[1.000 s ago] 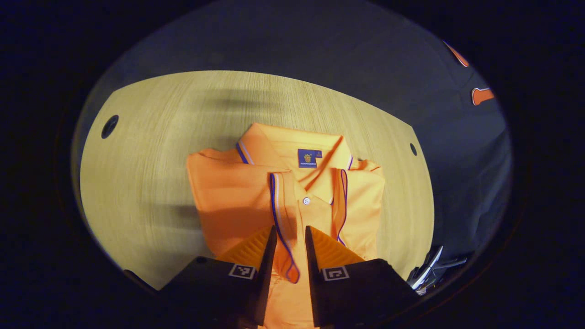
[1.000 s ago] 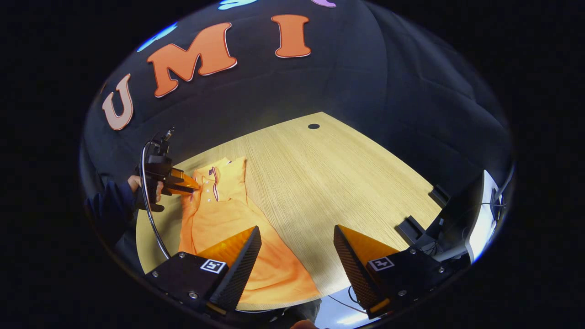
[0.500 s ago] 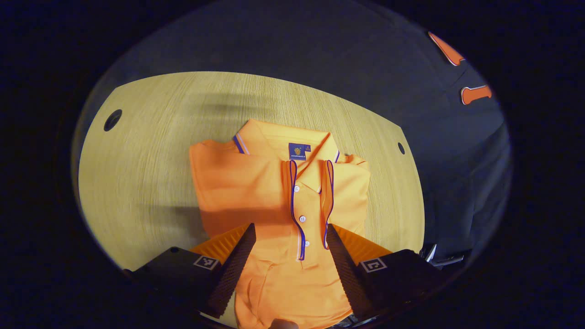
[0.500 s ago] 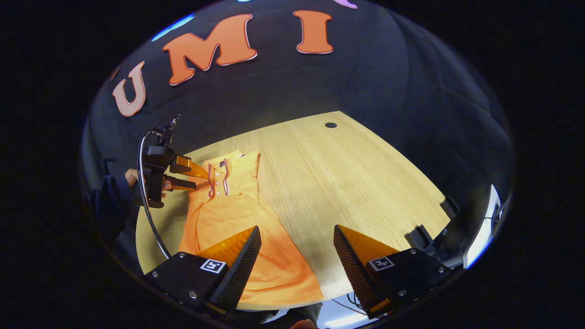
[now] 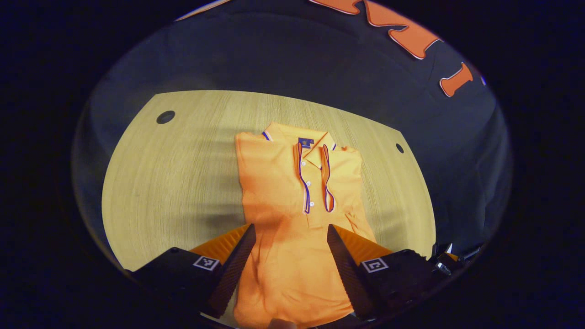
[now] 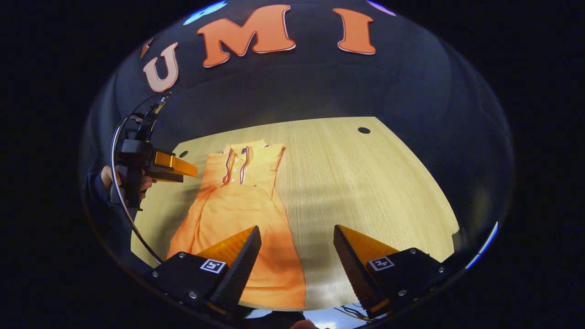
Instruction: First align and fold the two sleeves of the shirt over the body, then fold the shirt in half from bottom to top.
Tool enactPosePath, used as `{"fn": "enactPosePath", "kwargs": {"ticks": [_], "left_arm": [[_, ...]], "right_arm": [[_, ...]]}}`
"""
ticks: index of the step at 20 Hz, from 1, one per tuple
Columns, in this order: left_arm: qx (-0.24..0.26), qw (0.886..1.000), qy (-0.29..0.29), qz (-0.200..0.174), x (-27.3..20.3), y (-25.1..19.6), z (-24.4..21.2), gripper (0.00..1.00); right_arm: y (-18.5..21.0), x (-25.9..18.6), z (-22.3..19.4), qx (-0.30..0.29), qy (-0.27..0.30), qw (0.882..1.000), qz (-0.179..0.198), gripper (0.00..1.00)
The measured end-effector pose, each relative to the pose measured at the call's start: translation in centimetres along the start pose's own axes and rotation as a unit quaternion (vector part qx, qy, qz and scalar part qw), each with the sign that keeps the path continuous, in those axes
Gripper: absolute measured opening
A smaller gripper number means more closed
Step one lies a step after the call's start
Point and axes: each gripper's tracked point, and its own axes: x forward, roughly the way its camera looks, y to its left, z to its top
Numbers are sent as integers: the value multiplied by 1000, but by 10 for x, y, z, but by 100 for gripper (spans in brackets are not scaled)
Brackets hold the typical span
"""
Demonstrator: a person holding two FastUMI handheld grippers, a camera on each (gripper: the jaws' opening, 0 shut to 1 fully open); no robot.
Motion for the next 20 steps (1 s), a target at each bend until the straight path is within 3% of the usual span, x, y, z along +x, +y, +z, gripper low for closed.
{"fn": "enactPosePath", "kwargs": {"ticks": [9, 14, 20], "left_arm": [[20, 992, -119, 48, -68, 16, -33, 97], [25, 993, -73, 87, -80, 37, -104, 97], [14, 996, -12, 92, -85, 45, -186, 97]], "right_arm": [[14, 16, -21, -59, 28, 996, 67, 97], [16, 22, -55, -80, 63, 990, 94, 98], [14, 25, -90, -96, 98, 985, 104, 98]]}}
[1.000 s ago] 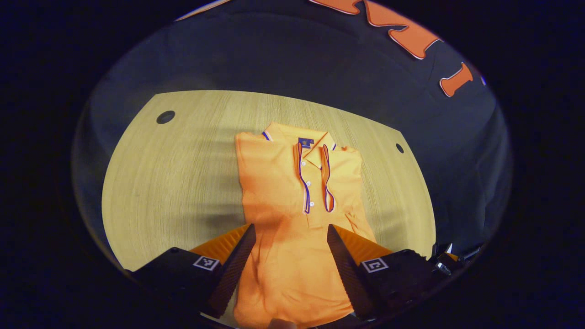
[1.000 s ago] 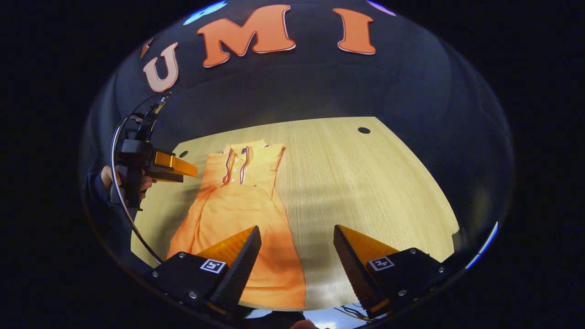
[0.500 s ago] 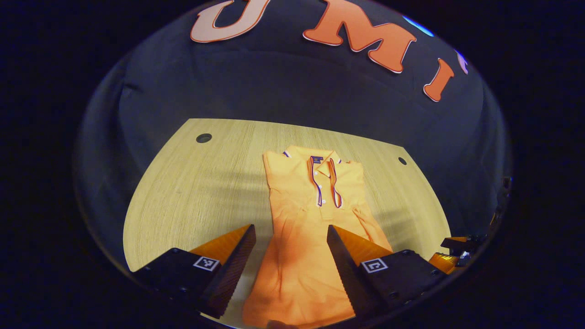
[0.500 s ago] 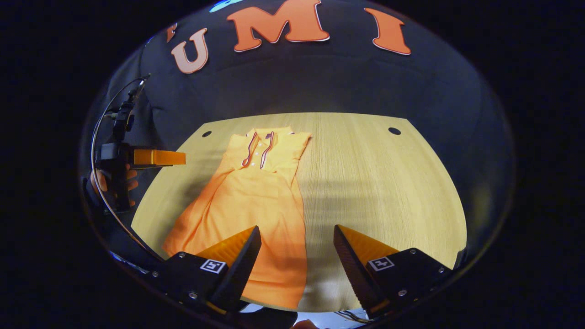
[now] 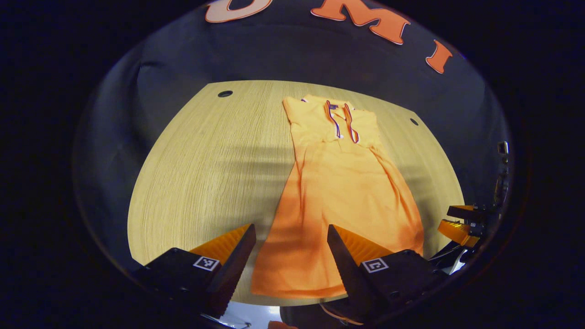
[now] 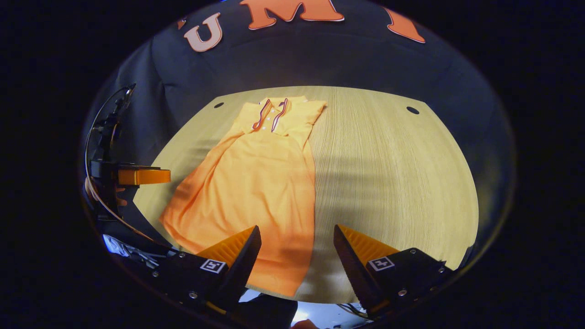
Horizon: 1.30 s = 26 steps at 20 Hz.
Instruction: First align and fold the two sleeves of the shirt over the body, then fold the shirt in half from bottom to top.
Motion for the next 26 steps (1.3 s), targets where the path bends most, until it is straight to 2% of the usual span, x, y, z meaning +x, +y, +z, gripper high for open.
{"fn": "enactPosePath", "kwargs": {"ticks": [5, 8, 16, 22, 26], "left_arm": [[34, 999, 37, 12, 0, 5, -39, 98], [54, 996, 69, 21, 6, 7, -64, 99], [49, 992, 119, 15, 8, 16, -111, 99], [41, 991, 128, 20, 9, 33, -126, 99], [56, 990, 128, 12, 10, 34, -125, 96]], "right_arm": [[3, -5, -28, 3, 26, 1000, 1, 97], [9, 11, -47, 1, 55, 998, -6, 98], [20, 10, -87, 12, 105, 994, -4, 98], [18, 9, -103, 17, 121, 992, -14, 97], [18, 11, -112, 24, 123, 992, -23, 97]]}}
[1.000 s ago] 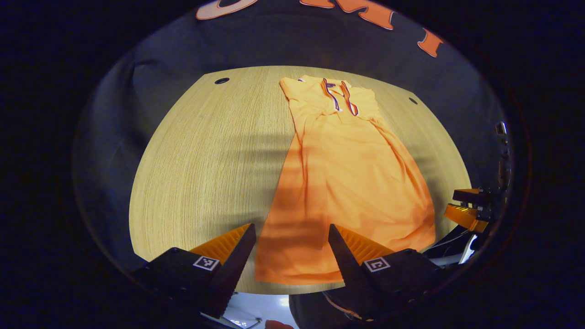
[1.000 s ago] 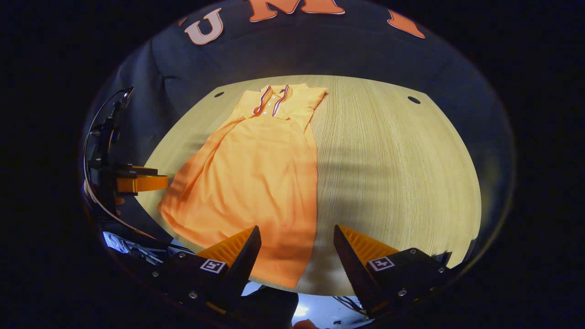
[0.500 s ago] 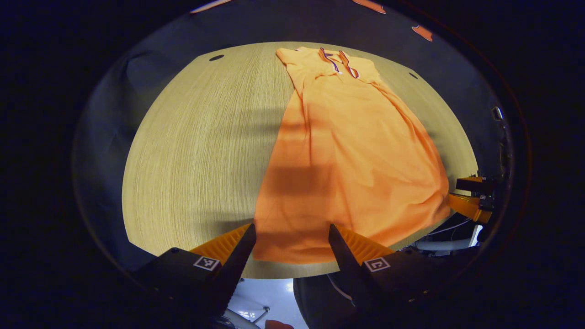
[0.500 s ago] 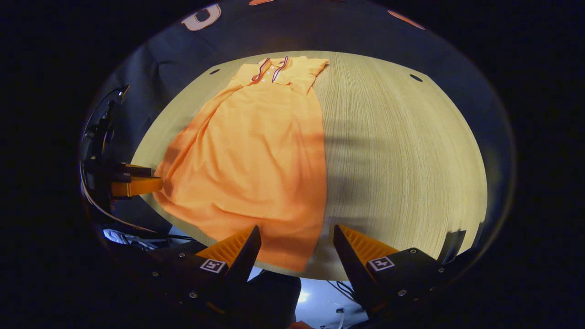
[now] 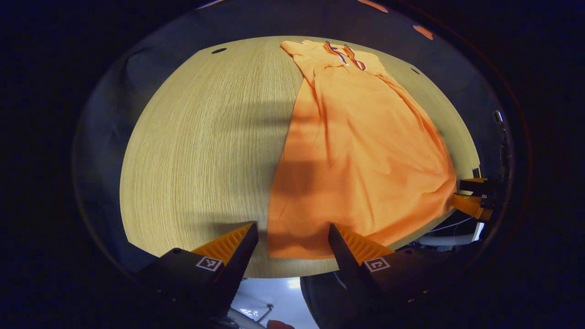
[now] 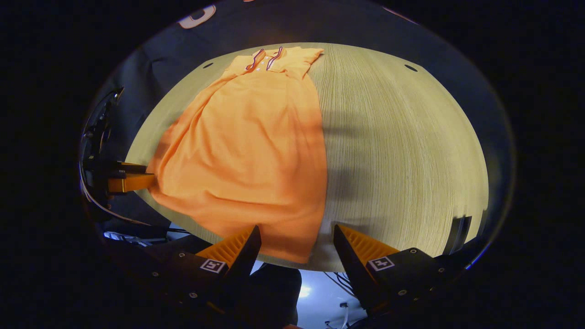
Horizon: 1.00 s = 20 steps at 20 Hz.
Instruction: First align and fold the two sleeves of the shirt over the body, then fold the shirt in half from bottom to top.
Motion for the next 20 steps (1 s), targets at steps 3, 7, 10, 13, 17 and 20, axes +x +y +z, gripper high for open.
{"fn": "enactPosePath", "kwargs": {"ticks": [3, 7, 10, 13, 17, 20], "left_arm": [[59, 998, 2, 8, 0, -6, 0, 96], [13, 1000, 8, 23, 0, -6, -2, 98], [-6, 999, 12, 29, 1, -11, -3, 97], [-32, 999, 15, 35, 3, -15, -2, 96], [-30, 999, 12, 33, 4, -27, 6, 80], [-8, 1000, 4, 17, 7, -34, 14, 41]], "right_arm": [[2, 1, -2, 13, -1, 1000, 1, 98], [5, 0, -9, 30, 2, 1000, 6, 98], [6, -1, -16, 17, 21, 1000, -6, 87], [-3, 1, -18, -7, 46, 998, -49, 78], [9, 4, -12, 27, 54, 997, -50, 42], [21, 5, -12, 30, 69, 997, -30, 23]]}}
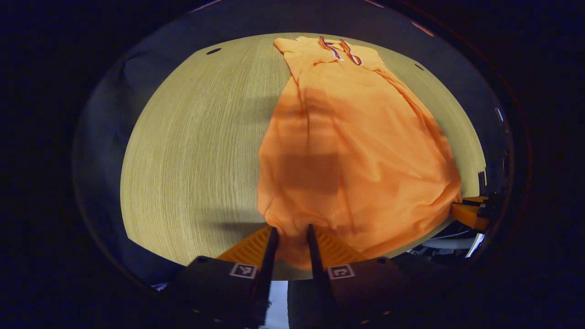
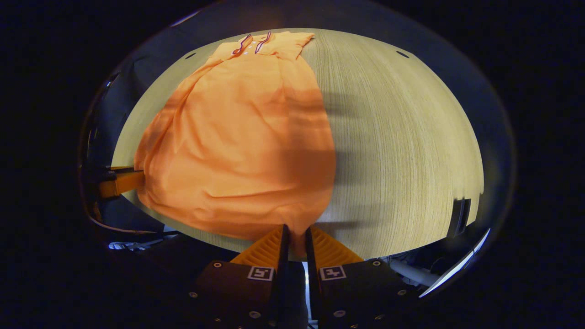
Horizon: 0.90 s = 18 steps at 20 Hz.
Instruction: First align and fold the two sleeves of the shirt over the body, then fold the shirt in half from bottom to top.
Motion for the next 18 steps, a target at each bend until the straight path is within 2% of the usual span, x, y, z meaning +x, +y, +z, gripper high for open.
{"fn": "enactPosePath", "kwargs": {"ticks": [1, 2, 3, 5, 9, 11, 12, 16, 18], "left_arm": [[4, 1000, 6, -4, 1, 0, 0, 25], [10, 1000, 11, -9, 1, 0, -1, 17], [19, 1000, 14, -13, 0, 0, -1, 17], [26, 999, 16, -22, 1, -1, 1, 17], [40, 998, 18, -38, 1, -1, 1, 17], [21, 999, 11, -44, 6, -1, 7, 17], [15, 999, 14, -49, 3, 0, 6, 2], [23, 997, 20, -66, 4, -1, 6, 2], [17, 997, 23, -75, 3, -2, 6, 2]], "right_arm": [[0, 4, 3, 10, 3, 1000, 0, 22], [0, -1, 3, 37, 4, 999, 4, 14], [1, -1, 2, 48, 5, 999, 8, 7], [3, 2, 5, 70, 4, 998, 8, 7], [3, 4, 6, 60, 19, 998, -9, 7], [2, 3, 5, 65, 20, 998, -14, 7], [2, 1, 5, 70, 19, 997, -15, 8], [2, 3, 5, 84, 19, 996, -20, 9], [4, 3, 7, 62, 8, 998, -23, 9]]}}
